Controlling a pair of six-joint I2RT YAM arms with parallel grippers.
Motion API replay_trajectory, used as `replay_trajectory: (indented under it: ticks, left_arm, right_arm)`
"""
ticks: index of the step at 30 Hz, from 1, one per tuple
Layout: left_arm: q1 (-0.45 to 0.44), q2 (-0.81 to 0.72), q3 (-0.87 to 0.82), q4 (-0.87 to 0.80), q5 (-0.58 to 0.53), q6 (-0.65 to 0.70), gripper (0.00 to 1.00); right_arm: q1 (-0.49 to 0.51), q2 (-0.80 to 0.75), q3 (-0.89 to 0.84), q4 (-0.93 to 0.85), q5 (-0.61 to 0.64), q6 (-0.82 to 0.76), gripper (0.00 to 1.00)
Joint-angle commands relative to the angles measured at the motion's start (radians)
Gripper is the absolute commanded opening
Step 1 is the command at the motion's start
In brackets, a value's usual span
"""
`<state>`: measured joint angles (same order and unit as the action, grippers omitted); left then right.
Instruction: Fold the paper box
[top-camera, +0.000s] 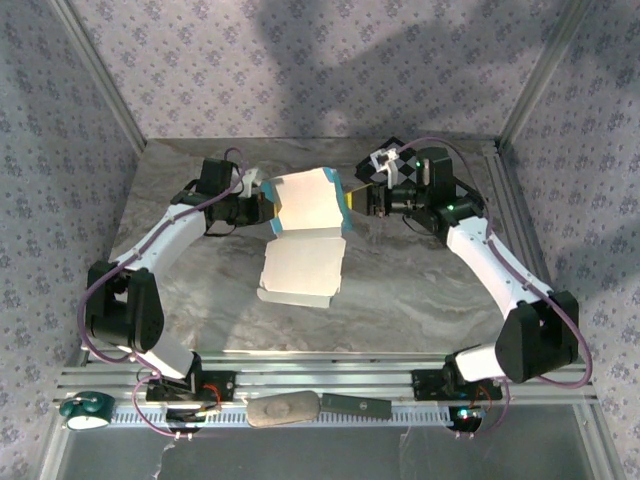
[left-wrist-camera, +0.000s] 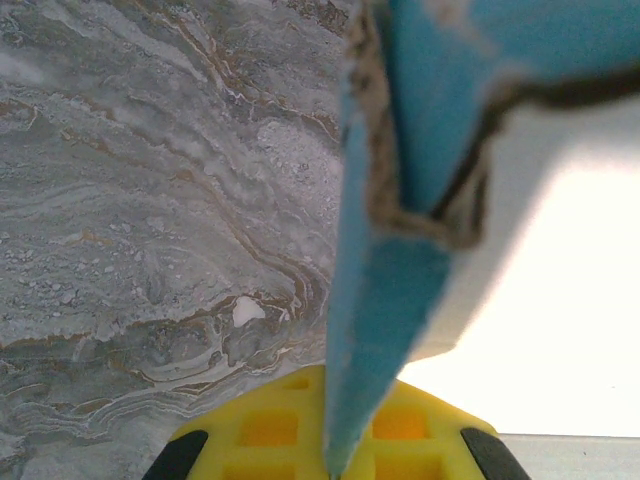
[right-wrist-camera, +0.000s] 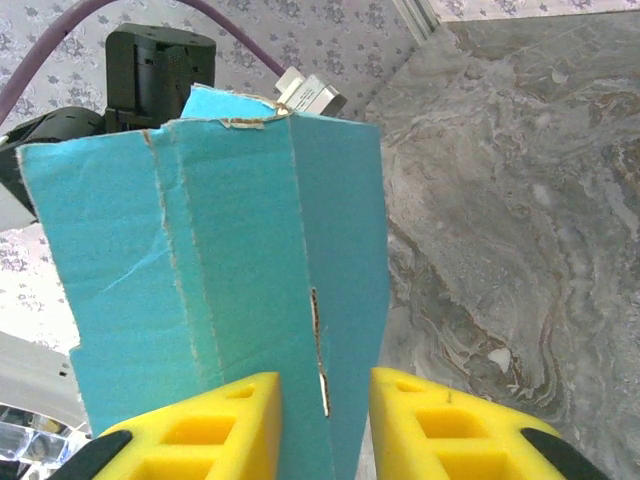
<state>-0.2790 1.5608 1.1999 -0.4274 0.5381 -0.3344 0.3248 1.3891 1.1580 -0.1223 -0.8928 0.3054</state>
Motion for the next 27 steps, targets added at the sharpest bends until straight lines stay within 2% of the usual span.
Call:
replay_trajectory:
  ticks: [1,9,18,27]
  left_arm:
    - [-0.015,0.009,0.045,-0.008,0.001,-0.012,0.00]
    - [-0.026,0.015,0.053,-0.014,-0.007,-0.012,0.00]
    - [-0.035,0.018,0.062,-0.029,-0.042,-0.015,0.00]
    - [-0.045,0.025,0.072,-0.033,-0.047,-0.014,0.00]
  right_arm:
    - [0.014,-0.013,-0.004,0.014,0.013,-0.011,0.30]
    - [0.030,-0.010,0.023,-0.016,0.030,-0.027,0.30]
    - [0.052,-0.066,-0.008,-0.028,0.120,-0.045,0.35]
    - [0.067,-0.072,0.005,-0.030,0.112,-0.043,0.36]
